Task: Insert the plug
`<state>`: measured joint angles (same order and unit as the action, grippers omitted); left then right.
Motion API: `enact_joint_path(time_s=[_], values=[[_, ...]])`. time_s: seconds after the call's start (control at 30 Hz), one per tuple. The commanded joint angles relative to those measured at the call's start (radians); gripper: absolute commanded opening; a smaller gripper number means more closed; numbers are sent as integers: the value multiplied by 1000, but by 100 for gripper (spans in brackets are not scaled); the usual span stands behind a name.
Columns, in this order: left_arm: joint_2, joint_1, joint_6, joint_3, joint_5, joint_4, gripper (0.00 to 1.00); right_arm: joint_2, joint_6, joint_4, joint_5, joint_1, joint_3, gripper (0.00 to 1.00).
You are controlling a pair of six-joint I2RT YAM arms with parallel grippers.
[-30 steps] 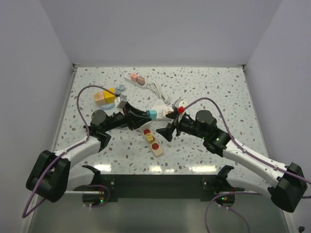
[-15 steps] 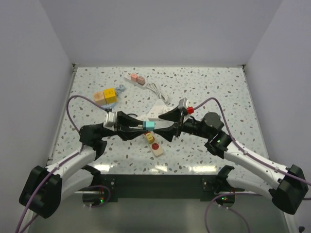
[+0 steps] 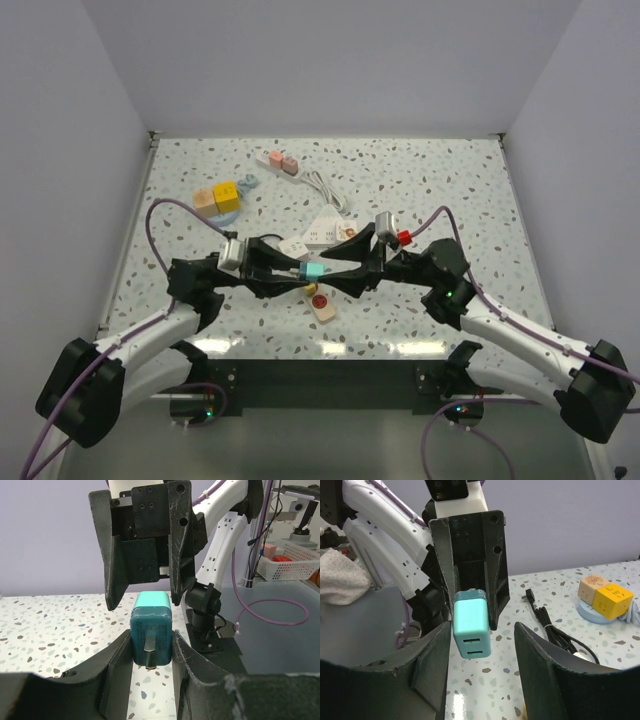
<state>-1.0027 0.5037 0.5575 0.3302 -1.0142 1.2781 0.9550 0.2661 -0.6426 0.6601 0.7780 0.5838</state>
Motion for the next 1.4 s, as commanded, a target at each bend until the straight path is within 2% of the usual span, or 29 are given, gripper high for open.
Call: enact_joint_path(time_s=[0.0, 0.5, 0.6, 0.63, 0.7, 0.73, 0.8, 0.83, 0.9, 0.93, 0.97, 1.0, 1.07, 1.1, 1.23, 1.3, 1.37], values=[[-5, 10, -18, 40, -3, 142, 0, -12, 12, -88, 75, -2, -9, 56], [-20, 27, -24, 64, 9, 155, 0, 13, -44, -17, 93, 29, 14, 48], [-24, 29, -25, 64, 12, 156, 0, 18, -47, -6, 95, 32, 22, 39], [-25, 29, -25, 64, 14, 159, 0, 21, -48, -6, 96, 30, 22, 31], [-31, 32, -28, 67, 19, 156, 0, 25, -42, -15, 96, 32, 24, 22], [-34, 30, -30, 67, 25, 150, 0, 28, -35, -17, 93, 32, 24, 12], [-40, 30, -53, 72, 54, 98, 0, 27, -27, -15, 76, 32, 27, 3], [-42, 32, -67, 73, 63, 71, 7, 21, -27, 0, 47, 32, 28, 0], [-39, 30, -103, 72, 103, -5, 23, 10, -30, 24, 13, 30, 36, 0], [-40, 32, -117, 70, 115, -31, 35, -5, -44, 68, -20, 32, 42, 0], [-39, 32, -143, 66, 144, -77, 42, -13, -50, 89, -36, 30, 53, 0], [-37, 30, -154, 64, 160, -100, 53, -22, -50, 124, -54, 32, 59, 0], [-37, 32, -201, 66, 199, -181, 65, -45, -62, 161, -88, 32, 77, 0], [-39, 32, -218, 66, 219, -210, 70, -51, -67, 196, -99, 32, 86, 0], [-42, 32, -258, 53, 249, -260, 73, -65, -80, 259, -139, 32, 123, 0], [-42, 30, -269, 49, 243, -264, 80, -68, -85, 315, -171, 32, 140, 0], [-31, 30, -298, 41, 259, -302, 82, -78, -108, 366, -200, 30, 166, 0]])
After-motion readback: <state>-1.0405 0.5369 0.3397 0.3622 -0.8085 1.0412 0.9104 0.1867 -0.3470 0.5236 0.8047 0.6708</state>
